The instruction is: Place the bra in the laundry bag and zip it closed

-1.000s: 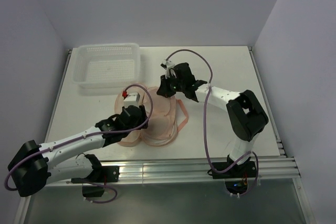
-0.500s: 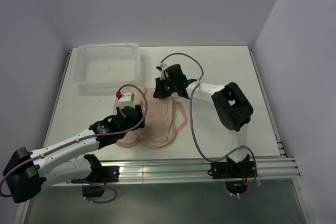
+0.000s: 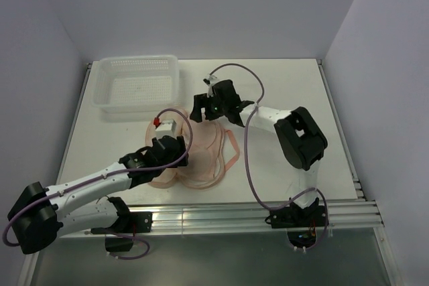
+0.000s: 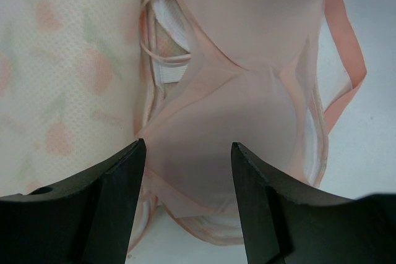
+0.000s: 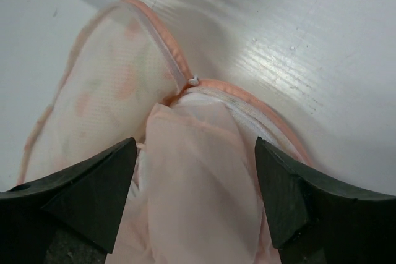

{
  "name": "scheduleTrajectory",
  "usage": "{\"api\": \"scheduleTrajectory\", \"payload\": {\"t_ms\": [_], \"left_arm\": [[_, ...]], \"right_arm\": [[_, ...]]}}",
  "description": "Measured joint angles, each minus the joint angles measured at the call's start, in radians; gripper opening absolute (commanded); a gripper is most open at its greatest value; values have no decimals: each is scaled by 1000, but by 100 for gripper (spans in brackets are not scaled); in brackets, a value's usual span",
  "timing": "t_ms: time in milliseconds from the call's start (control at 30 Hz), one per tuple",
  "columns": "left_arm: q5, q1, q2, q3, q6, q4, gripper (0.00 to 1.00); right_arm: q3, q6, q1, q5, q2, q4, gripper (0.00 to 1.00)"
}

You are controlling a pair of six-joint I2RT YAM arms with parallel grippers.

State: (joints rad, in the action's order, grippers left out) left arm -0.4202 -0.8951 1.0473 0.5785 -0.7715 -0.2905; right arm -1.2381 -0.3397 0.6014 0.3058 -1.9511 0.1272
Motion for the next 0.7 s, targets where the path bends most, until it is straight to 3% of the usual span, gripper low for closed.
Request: {"api": "scheduleTrajectory", "payload": {"t_ms": [133,267,300,433,500,700], "left_arm": [[29,-1,32,0,8,28,66],[38,-1,88,21,27,46,65],[38,-1,97,27,30,47,65],[27,-1,123,60,49,53,64],[21,0,132,77,54,62,65],[1,57,116,86,50,64,67]], "right_arm": [[2,17,0,-23,91,-34,94],[36,26,0,-61,216,-44,91],[55,26,0,-74,247,-45,80],[172,4,0,-103,335,-18,13],[227,-16,0,-100,338,-10,3],[250,-75,14,-99,227,-16,0]]}}
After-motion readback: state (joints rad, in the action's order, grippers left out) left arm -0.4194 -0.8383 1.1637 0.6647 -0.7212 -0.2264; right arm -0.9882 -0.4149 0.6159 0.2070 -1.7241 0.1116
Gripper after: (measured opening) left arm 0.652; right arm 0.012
